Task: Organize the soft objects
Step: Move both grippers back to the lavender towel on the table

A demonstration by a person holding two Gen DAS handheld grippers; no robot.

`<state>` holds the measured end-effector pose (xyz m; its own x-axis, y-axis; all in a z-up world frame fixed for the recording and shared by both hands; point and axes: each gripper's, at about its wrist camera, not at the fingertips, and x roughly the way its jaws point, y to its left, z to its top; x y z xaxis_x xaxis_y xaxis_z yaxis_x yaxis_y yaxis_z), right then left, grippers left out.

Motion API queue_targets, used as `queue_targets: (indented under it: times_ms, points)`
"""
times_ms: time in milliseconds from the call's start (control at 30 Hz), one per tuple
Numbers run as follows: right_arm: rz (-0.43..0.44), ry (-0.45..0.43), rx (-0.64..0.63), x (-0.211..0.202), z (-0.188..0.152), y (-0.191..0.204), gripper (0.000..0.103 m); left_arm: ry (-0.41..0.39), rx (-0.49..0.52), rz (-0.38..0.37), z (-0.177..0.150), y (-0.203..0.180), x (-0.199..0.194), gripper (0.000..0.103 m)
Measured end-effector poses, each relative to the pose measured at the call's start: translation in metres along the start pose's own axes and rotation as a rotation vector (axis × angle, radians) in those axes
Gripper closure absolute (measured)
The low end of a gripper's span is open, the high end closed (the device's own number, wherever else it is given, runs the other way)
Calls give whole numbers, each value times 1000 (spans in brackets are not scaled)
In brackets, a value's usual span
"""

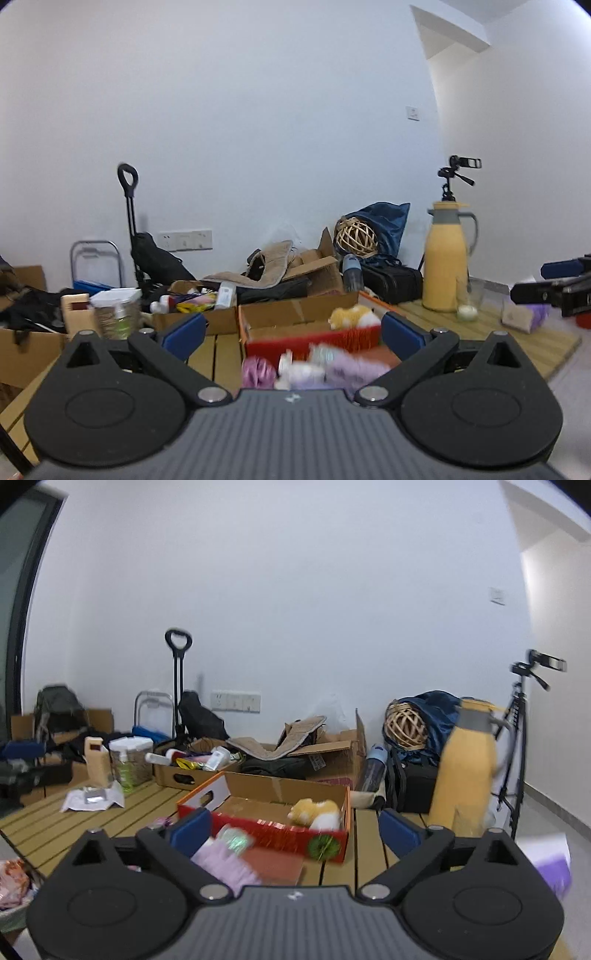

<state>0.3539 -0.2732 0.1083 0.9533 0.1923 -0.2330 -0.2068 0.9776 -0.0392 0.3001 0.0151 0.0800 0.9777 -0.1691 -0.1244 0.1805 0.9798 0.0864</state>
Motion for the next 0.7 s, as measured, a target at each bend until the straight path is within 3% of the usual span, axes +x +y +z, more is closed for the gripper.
queue_targets:
  times_ms: [100,200,333,467,567,700]
  points:
    - [13,-14,59,-42,-38,13,1,23,-7,-5,-26,-7,-34,0]
    - [36,3,102,-67,-68,23,1,72,-20,-21,-39,-8,-41,0]
    - [45,59,93,-69,-85,31,1,96,-36,-9,-45,-7,-33,0]
    - [34,58,95,-60,-87,33,1,128,-54,-14,-56,-3,-17,0]
    - [51,74,137,-47,-93,31,8,156,-72,-38,-64,-5,3,0]
    - [93,146,199,-12,-104,28,25,167,-83,-90,-65,-11,38,0]
